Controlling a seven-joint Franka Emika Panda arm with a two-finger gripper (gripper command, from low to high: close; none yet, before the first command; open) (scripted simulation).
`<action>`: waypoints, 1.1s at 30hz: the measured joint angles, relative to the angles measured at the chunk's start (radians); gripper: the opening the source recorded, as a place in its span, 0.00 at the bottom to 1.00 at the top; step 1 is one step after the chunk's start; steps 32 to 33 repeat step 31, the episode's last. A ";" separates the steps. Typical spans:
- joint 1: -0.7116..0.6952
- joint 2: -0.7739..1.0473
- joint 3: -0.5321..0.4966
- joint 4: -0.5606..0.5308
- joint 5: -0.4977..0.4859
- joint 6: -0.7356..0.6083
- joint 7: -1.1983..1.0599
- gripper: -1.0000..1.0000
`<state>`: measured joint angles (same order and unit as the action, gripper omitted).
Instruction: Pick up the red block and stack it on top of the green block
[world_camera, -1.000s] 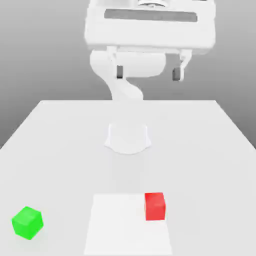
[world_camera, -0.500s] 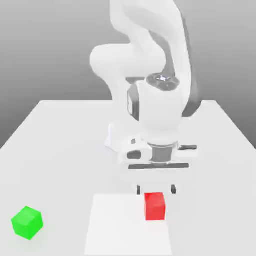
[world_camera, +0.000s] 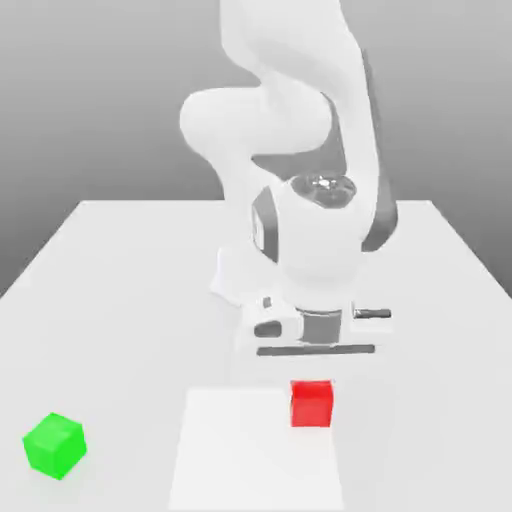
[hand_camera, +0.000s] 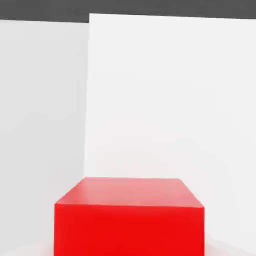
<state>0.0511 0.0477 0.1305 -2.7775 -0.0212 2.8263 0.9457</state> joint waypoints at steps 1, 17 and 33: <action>-0.010 -0.020 -0.004 0.002 0.010 -0.022 0.007 0.00; -0.319 0.051 -0.201 0.236 0.045 -0.186 0.602 0.00; -0.428 0.246 -0.284 0.345 0.131 -0.104 0.805 1.00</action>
